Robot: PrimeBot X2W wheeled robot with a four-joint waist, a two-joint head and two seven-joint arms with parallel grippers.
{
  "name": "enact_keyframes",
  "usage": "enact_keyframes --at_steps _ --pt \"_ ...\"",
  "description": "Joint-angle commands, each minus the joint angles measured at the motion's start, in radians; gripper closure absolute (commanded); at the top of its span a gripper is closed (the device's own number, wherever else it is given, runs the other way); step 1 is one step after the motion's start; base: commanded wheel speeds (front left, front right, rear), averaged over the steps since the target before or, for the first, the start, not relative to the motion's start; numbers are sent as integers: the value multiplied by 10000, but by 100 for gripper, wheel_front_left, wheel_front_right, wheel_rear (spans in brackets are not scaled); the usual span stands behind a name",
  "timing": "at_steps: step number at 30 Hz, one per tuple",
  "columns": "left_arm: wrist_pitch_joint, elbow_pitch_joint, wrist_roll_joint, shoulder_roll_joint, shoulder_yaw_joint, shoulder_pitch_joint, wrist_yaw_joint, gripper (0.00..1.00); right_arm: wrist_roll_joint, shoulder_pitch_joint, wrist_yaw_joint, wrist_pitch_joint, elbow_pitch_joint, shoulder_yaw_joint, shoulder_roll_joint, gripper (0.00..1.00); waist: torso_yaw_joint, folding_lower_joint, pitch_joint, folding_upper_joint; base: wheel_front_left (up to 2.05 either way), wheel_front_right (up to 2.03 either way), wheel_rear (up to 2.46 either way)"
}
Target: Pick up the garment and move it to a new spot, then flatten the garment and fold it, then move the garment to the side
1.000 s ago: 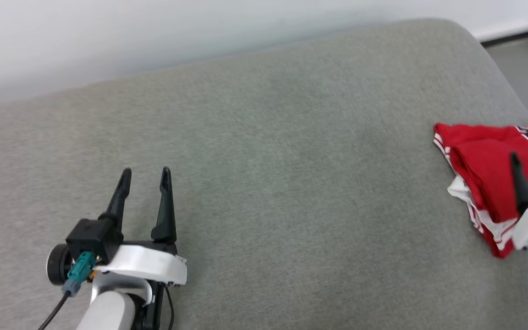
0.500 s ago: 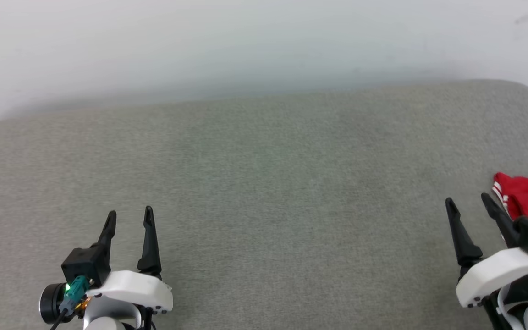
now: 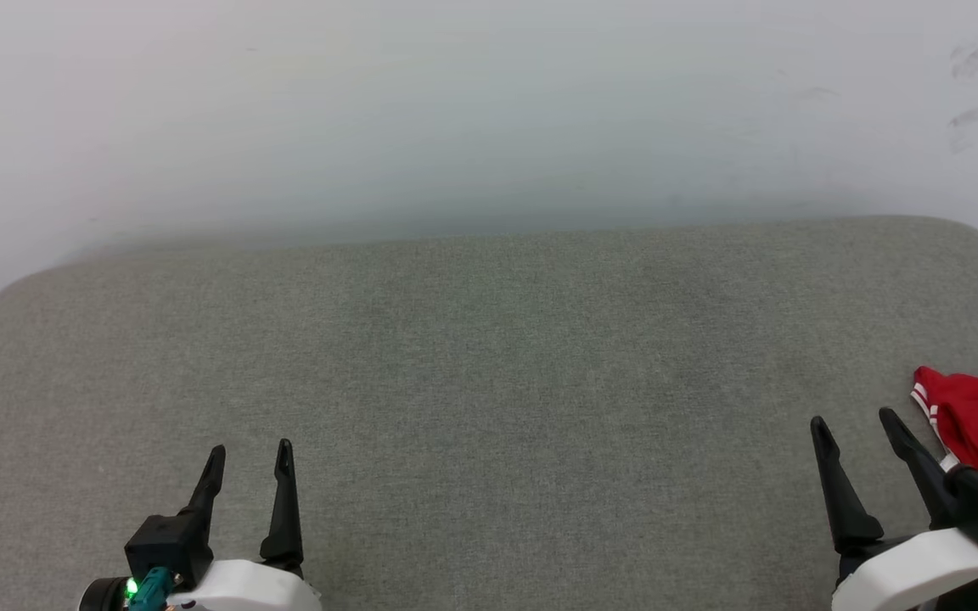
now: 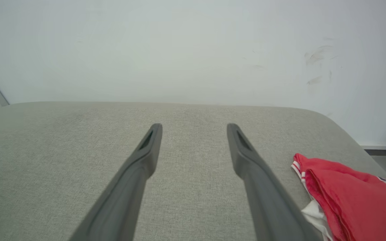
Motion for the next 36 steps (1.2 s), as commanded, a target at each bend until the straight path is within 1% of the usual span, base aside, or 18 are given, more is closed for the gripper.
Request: enact_keyframes --at_steps 1,6,20,21,24,36 --pt "-38 -43 38 4 36 103 -33 0 38 133 -6 9 -51 -17 31 0 -12 1 -16 -1 0 0 0" --pt "-39 -114 59 -54 95 153 -95 0 7 209 -4 123 -237 -22 147 0 -18 1 -33 -1 0 0 0" --pt "-32 -29 154 -194 231 16 -228 0 34 125 -6 165 -213 83 141 0 25 1 -25 -1 0 0 0" --pt "-5 -20 90 -164 231 113 -198 100 2 89 2 177 -192 73 105 100 24 1 -24 -1 0 0 0" --pt "46 259 23 -240 214 245 -191 100 53 125 2 186 112 102 111 100 26 1 -24 -1 0 0 0" --pt "657 367 -1998 -466 679 -32 -587 100 2442 -246 1 214 678 -26 195 100 61 1 4 -1 0 0 0"
